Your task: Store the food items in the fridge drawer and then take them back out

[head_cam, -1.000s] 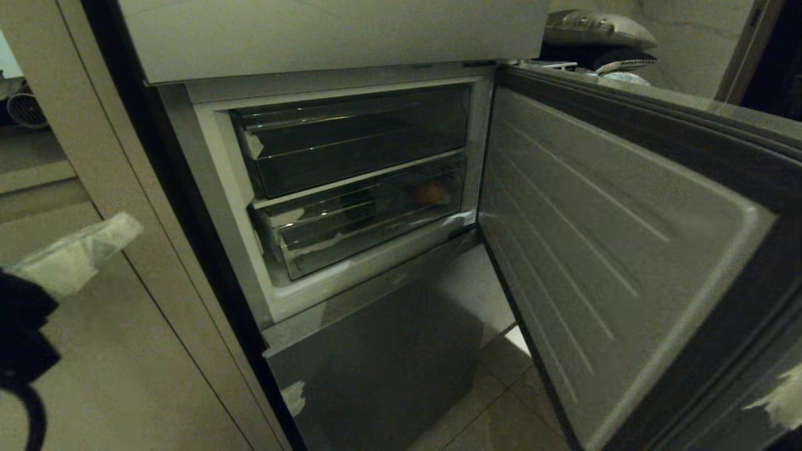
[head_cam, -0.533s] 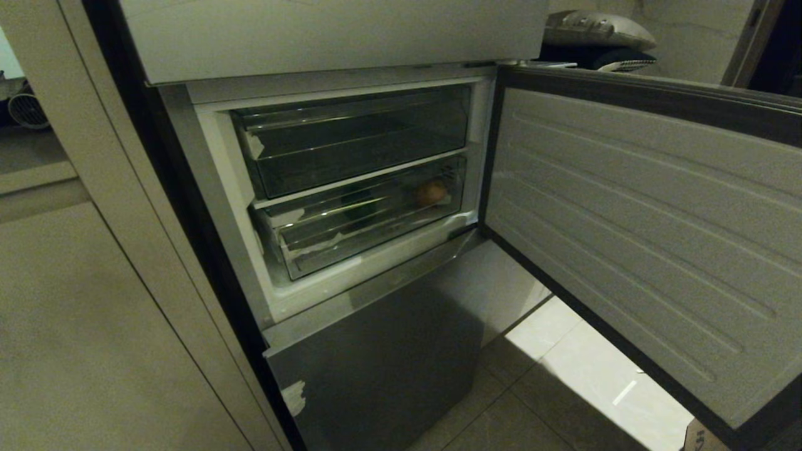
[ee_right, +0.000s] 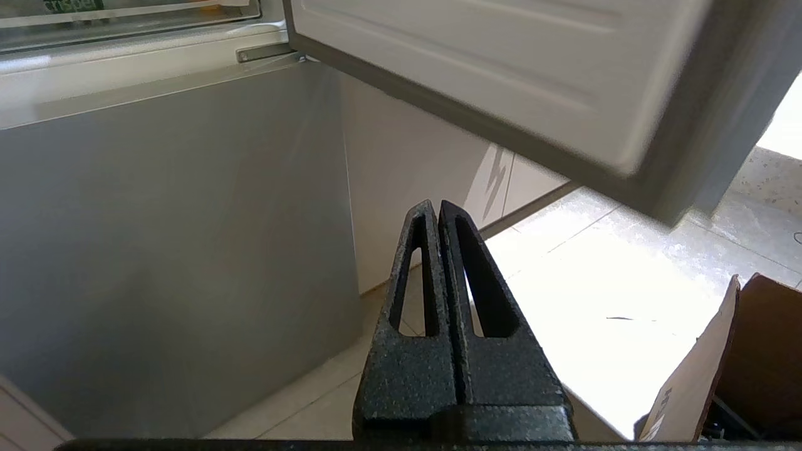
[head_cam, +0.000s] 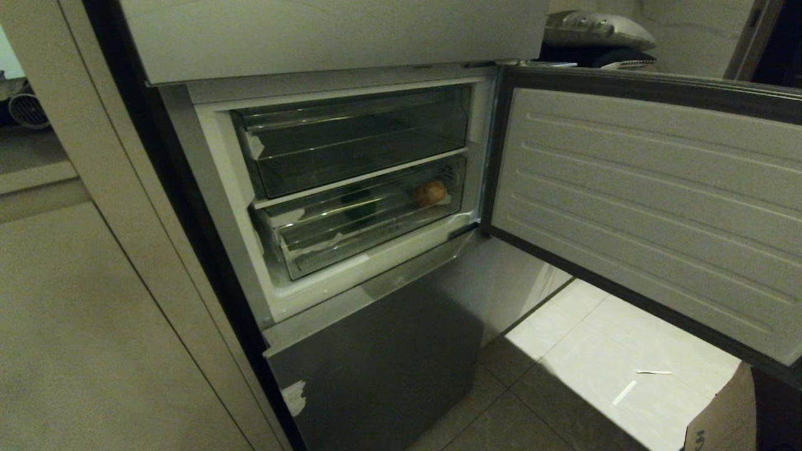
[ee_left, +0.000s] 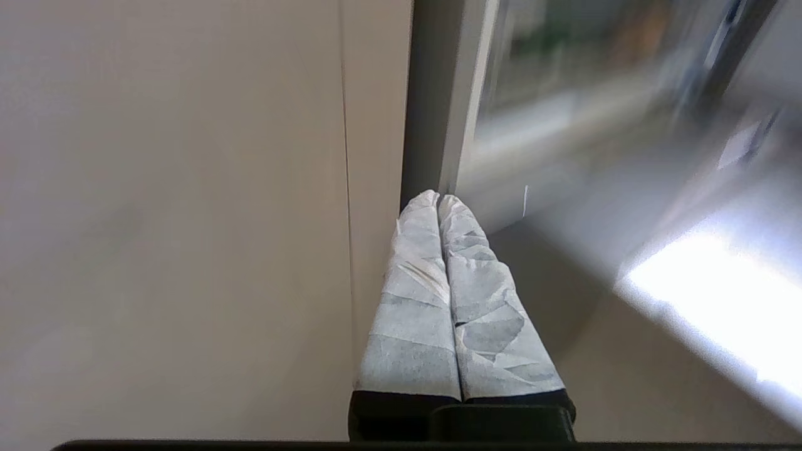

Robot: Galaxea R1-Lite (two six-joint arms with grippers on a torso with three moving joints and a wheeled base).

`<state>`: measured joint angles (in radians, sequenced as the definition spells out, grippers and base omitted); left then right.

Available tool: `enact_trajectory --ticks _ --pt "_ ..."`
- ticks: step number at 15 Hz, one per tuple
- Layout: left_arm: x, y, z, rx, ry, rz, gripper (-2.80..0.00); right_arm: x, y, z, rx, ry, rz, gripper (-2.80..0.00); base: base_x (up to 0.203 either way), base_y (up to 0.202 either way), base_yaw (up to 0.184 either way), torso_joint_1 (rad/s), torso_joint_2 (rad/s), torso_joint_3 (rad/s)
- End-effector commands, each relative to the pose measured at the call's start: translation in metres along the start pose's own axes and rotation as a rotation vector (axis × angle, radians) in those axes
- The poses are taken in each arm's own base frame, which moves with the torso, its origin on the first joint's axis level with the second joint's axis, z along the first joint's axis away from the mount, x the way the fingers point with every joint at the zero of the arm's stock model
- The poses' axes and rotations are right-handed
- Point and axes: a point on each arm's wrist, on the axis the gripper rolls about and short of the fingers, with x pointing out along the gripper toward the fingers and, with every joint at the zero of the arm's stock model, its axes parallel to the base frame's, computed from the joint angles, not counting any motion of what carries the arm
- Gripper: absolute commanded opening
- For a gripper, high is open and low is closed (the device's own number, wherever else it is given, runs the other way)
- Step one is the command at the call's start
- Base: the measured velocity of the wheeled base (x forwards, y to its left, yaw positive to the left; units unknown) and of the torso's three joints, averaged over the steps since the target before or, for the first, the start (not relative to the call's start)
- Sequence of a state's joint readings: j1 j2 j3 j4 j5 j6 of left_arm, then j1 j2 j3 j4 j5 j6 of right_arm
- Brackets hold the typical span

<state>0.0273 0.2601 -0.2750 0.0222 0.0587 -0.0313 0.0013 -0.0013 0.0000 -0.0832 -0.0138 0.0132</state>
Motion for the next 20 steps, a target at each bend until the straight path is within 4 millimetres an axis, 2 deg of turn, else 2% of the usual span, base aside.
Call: enact_trajectory --ticks 1,2,5,7,11,13,15,20 --pt "0.006 0.0 -0.046 0.052 0.139 -0.043 -2.8 0.002 0.0 -0.009 -0.011 0.031 0.0 -2.8 0.0 0.0 0.0 0.0 0.0 0.0" --pt "0.008 -0.001 -0.064 0.072 0.198 -0.113 -2.8 0.002 0.0 -0.009 -0.009 0.031 0.0 -2.8 0.0 0.0 0.0 0.0 0.0 0.0" --pt "0.009 -0.002 -0.066 0.081 0.23 -0.249 -2.8 0.002 0.0 -0.009 -0.005 0.031 0.0 -2.8 0.0 0.0 0.0 0.0 0.0 0.0" --pt "0.005 -0.001 -0.067 0.076 0.182 -0.217 -2.8 0.002 0.0 -0.009 -0.007 0.031 0.0 -2.8 0.0 0.0 0.0 0.0 0.0 0.0" --pt "-0.012 0.001 -0.071 0.117 -0.027 -0.182 -2.8 0.002 0.0 -0.009 -0.014 0.031 0.001 -2.8 0.0 0.0 0.0 0.0 0.0 0.0" --pt "-0.008 0.002 -0.081 0.09 0.007 -0.1 -2.8 0.002 0.0 -0.009 -0.015 0.031 0.005 -2.8 0.0 0.0 0.0 0.0 0.0 0.0" --pt "-0.008 0.002 -0.079 0.028 -0.006 -0.094 -2.8 0.002 0.0 -0.009 -0.001 0.031 0.0 -2.8 0.0 0.0 0.0 0.0 0.0 0.0" --pt "-0.008 0.002 -0.079 0.028 -0.006 -0.094 -2.8 0.002 0.0 -0.009 0.003 0.031 0.0 -2.8 0.0 0.0 0.0 0.0 0.0 0.0"
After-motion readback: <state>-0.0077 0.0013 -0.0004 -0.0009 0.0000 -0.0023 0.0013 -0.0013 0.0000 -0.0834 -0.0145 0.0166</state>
